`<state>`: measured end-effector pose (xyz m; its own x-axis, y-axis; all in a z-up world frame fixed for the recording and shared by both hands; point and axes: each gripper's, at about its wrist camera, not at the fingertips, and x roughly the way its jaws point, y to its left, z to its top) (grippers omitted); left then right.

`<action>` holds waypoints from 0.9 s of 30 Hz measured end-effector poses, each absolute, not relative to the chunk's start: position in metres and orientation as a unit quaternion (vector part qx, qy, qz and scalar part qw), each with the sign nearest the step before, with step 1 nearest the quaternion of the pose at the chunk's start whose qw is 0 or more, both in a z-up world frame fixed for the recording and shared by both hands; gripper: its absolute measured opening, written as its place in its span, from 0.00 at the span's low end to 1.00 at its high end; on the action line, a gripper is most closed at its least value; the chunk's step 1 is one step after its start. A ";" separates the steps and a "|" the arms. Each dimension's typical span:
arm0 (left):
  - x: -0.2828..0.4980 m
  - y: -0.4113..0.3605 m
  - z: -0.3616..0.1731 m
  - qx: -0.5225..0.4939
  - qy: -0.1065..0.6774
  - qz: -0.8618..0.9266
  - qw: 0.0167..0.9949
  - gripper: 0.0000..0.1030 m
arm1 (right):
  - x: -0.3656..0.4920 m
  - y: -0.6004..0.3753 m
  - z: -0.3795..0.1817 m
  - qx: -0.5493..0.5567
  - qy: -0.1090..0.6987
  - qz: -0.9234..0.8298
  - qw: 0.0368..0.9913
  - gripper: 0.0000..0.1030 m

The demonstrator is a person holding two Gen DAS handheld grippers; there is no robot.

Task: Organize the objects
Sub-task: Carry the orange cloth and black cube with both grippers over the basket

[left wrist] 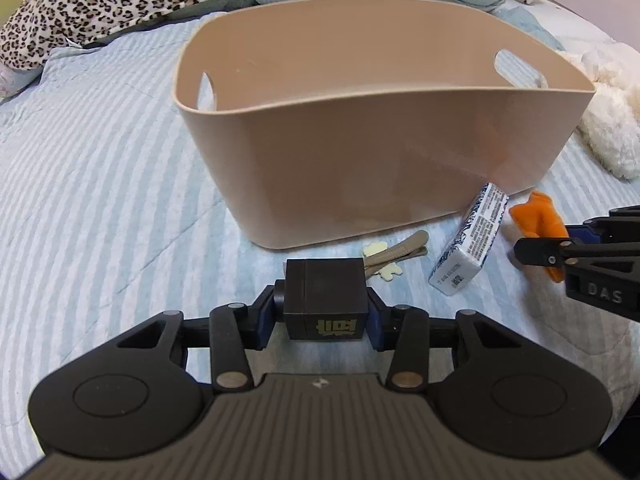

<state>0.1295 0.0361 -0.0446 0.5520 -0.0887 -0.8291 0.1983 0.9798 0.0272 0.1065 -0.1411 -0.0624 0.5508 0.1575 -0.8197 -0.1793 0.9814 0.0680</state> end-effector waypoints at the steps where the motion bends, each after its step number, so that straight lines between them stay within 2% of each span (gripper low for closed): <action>1: 0.129 0.038 -0.043 0.058 0.466 -0.083 0.879 0.45 | 0.103 -0.140 -0.058 -0.012 0.459 0.099 0.883 0.15; 18: 0.102 0.052 -0.005 0.030 0.437 -0.080 0.895 0.45 | 0.071 -0.159 0.006 0.006 0.398 0.107 0.911 0.15; 27: 0.088 0.056 0.032 0.020 0.386 -0.081 0.919 0.45 | 0.060 -0.164 0.039 0.021 0.346 0.107 0.932 0.15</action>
